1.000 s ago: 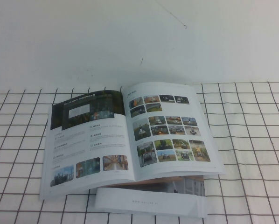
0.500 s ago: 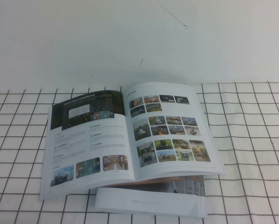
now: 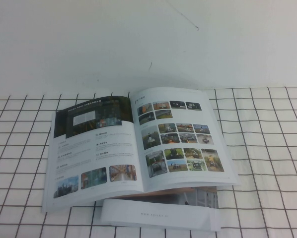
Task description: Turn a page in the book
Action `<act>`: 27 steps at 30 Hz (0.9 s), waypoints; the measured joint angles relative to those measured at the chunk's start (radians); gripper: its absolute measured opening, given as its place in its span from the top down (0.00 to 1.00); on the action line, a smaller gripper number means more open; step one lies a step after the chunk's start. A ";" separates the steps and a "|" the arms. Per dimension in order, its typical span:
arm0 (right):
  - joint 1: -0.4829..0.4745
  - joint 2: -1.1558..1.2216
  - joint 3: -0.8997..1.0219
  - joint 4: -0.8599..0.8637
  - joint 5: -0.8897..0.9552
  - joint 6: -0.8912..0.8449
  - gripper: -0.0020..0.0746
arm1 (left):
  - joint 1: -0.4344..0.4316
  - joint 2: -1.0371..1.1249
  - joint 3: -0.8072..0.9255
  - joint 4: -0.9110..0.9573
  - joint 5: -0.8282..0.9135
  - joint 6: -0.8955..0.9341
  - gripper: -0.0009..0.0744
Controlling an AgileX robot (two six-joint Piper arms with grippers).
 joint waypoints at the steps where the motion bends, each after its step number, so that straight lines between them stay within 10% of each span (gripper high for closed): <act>1: 0.000 -0.015 0.000 0.001 -0.008 -0.002 0.98 | 0.000 0.000 0.000 0.000 0.000 0.000 0.99; 17: 0.029 -0.054 -0.025 0.196 -0.077 -0.247 0.98 | 0.000 0.000 0.000 0.000 0.000 0.000 0.99; 21: 0.029 -0.054 -0.030 -0.136 -0.008 -0.010 0.98 | 0.000 0.000 0.000 0.000 0.000 0.000 0.99; 27: 0.029 -0.054 -0.030 -1.109 0.192 0.809 0.98 | 0.000 0.000 0.000 0.000 0.000 0.004 0.99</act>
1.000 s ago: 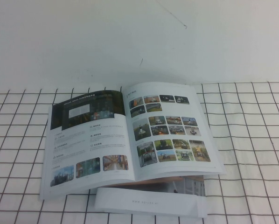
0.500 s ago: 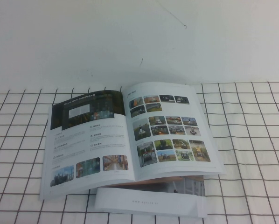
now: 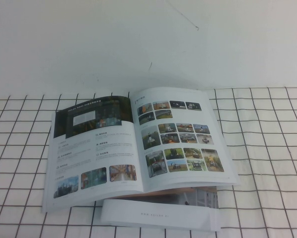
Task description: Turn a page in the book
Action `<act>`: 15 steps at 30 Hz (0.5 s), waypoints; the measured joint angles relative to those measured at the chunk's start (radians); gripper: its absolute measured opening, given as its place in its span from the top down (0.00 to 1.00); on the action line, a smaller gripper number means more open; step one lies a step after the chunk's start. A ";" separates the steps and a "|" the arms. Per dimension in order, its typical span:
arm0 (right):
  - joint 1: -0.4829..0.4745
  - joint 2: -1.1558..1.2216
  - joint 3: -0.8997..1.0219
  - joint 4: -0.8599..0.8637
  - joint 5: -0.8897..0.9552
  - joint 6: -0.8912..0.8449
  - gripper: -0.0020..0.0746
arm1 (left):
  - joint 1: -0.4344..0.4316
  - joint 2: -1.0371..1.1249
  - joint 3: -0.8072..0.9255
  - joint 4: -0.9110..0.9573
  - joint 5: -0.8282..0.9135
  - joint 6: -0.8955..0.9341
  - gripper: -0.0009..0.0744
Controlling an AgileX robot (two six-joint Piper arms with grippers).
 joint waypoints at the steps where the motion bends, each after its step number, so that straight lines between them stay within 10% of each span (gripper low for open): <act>1: 0.000 0.000 0.000 -0.121 0.057 0.125 0.98 | 0.000 0.000 0.000 0.000 0.000 0.000 0.99; 7: 0.000 -0.013 0.005 -0.410 0.305 0.388 0.98 | 0.000 0.000 0.000 0.000 0.000 0.000 0.99; 15: 0.000 -0.152 0.163 -0.505 0.152 0.321 0.98 | 0.000 0.000 0.000 0.000 0.000 0.000 0.99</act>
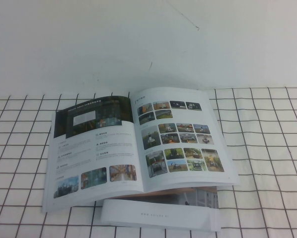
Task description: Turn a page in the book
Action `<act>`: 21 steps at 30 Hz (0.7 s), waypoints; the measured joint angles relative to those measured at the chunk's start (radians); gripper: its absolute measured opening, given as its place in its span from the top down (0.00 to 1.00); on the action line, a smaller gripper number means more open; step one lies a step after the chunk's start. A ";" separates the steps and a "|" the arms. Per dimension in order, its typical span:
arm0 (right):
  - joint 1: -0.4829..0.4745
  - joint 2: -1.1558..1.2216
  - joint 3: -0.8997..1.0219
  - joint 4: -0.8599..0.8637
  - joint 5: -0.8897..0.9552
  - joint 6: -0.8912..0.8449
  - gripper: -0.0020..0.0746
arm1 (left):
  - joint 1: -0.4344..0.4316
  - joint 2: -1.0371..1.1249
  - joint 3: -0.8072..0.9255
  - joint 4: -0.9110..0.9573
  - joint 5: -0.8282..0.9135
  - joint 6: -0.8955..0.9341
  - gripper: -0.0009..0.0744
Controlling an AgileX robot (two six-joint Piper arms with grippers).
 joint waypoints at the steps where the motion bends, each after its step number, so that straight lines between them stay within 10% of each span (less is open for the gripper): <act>1: 0.000 -0.016 0.019 0.010 0.005 -0.004 0.98 | 0.000 0.000 0.000 0.000 0.000 0.000 0.99; 21: 0.010 -0.046 0.036 0.018 0.175 -0.083 0.98 | 0.000 0.000 0.000 0.000 0.000 -0.004 0.99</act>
